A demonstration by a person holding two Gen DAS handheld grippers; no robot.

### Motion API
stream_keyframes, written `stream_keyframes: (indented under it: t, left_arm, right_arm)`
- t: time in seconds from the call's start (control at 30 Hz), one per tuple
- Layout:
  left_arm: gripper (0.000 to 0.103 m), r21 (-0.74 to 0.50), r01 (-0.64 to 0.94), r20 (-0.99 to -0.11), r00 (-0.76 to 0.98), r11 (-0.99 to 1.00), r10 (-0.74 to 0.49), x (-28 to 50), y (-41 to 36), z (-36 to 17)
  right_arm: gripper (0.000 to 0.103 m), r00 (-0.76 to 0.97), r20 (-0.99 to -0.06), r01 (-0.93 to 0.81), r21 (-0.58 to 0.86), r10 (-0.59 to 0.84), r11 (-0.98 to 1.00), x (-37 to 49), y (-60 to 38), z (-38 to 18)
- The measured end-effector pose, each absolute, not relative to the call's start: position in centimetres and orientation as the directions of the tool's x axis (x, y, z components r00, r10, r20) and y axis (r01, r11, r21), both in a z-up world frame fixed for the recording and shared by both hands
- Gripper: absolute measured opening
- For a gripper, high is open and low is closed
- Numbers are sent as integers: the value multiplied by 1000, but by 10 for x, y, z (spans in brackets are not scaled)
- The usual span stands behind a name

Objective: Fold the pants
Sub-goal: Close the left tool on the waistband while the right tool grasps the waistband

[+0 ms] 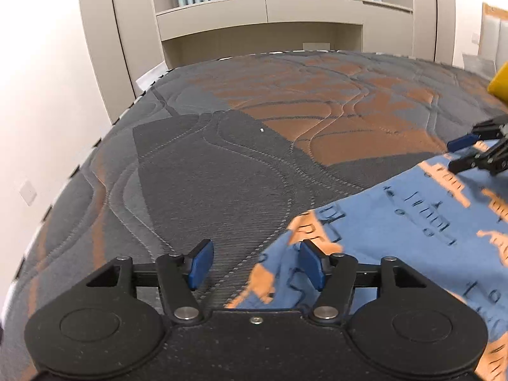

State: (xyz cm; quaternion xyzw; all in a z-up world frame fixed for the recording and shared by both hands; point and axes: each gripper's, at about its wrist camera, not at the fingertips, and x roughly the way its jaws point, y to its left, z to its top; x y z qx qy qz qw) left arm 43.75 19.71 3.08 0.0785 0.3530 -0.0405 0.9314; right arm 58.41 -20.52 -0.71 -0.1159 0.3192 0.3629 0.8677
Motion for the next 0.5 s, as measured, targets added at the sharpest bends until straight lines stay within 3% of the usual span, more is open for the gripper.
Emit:
stream_keyframes:
  t: [0.1,0.17,0.2,0.23,0.27,0.3,0.33,0.4,0.5]
  left_arm:
    - [76,118,143,-664,747,983,-29,449,199,29]
    - [76,93,145,-682,730,985,-43,461,199,26]
    - [67,73,149,-694,718,986,-57,465,200,23]
    - [41,49,163,-708,701,985,-81,468,199,21]
    - [25,26,183,-722,684,983,-108,470,197,18]
    - [9,13,194,-726,676,981,-124,470,195,16]
    - [7,16,197,-722,680,980,-125,468,193,15]
    - [1,51,206,-717,689,977,-108,463,186,16]
    - [0,81,204,-693,715,976,-92,453,179,22]
  right_arm:
    - [84,517,-631,-717,50,578,696,586,-201,-7]
    - [87,493,-647,-735,48,582,676,588,-196,-8]
    - [87,479,-659,-742,50,580,669,590,-193,-10]
    - [83,462,-669,-747,62,583,663,591,-191,-12]
    - [81,451,-672,-748,74,587,659,592,-191,-14]
    - [72,446,-668,-752,82,595,654,592,-191,-15]
    - [55,435,-661,-760,94,611,643,592,-192,-14]
    - [42,431,-650,-758,115,626,642,590,-194,-12]
    - [9,456,-642,-745,104,616,659,585,-196,-9]
